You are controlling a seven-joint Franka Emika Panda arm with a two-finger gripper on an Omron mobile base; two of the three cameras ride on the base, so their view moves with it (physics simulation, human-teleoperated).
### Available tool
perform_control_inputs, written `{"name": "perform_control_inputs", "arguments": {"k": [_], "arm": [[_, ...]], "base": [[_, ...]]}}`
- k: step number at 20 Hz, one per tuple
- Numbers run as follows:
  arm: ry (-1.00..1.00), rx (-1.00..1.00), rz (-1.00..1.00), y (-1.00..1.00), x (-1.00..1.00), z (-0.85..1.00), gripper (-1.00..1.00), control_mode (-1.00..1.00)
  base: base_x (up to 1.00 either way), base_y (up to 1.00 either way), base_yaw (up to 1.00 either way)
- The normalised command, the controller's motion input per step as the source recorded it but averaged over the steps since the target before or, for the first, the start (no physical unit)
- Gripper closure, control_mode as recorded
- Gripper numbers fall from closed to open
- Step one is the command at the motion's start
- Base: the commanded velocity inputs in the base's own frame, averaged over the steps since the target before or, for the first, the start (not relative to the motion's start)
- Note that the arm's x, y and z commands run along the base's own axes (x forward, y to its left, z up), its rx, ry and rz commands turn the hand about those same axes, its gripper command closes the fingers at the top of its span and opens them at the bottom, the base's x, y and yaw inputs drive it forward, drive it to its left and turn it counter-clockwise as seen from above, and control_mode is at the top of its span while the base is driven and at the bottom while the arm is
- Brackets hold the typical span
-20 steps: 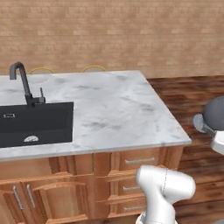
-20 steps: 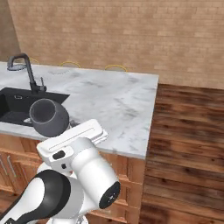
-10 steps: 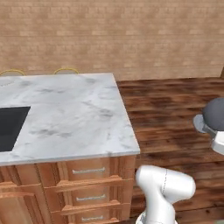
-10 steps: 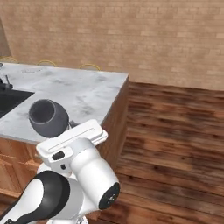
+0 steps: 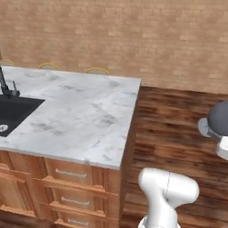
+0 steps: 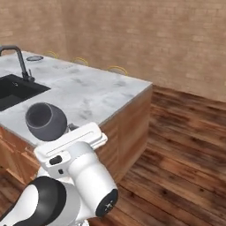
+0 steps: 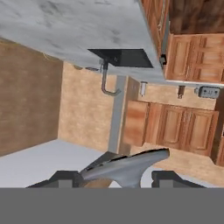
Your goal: Retrieve the wine glasses from the counter and place one next to each plate.
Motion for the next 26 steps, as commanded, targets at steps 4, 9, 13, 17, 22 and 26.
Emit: {"name": "perform_control_inputs", "arguments": {"k": [4, 9, 13, 17, 22, 26], "arm": [[0.00, 0.00, 0.00, 0.00, 0.00, 0.00, 1.00, 1.00], [0.00, 0.00, 0.00, 0.00, 0.00, 0.00, 1.00, 1.00], [0.00, 0.00, 0.00, 0.00, 0.00, 0.00, 1.00, 1.00], [0.00, 0.00, 0.00, 0.00, 0.00, 0.00, 1.00, 1.00], [0.00, 0.00, 0.00, 0.00, 0.00, 0.00, 1.00, 1.00], [0.00, 0.00, 0.00, 0.00, 0.00, 0.00, 1.00, 1.00]], "base": [[0.38, -0.95, 0.60], [0.29, -1.00, 0.28], [0.30, -1.00, 0.32], [0.23, -1.00, 0.53], [0.32, -1.00, 0.59], [0.25, -0.74, 0.74]]}}
